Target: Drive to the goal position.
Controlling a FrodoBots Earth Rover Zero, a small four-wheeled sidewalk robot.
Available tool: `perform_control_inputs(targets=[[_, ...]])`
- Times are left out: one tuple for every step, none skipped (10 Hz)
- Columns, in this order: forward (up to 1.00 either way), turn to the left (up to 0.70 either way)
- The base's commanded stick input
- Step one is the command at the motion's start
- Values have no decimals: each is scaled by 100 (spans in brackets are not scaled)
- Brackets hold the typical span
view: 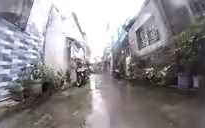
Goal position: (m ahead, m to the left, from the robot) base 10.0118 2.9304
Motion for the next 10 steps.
perform_control_inputs(targets=[[99,0],[99,0],[99,0],[99,0],[99,0],[99,0],[99,0],[99,0],[99,0],[99,6]])
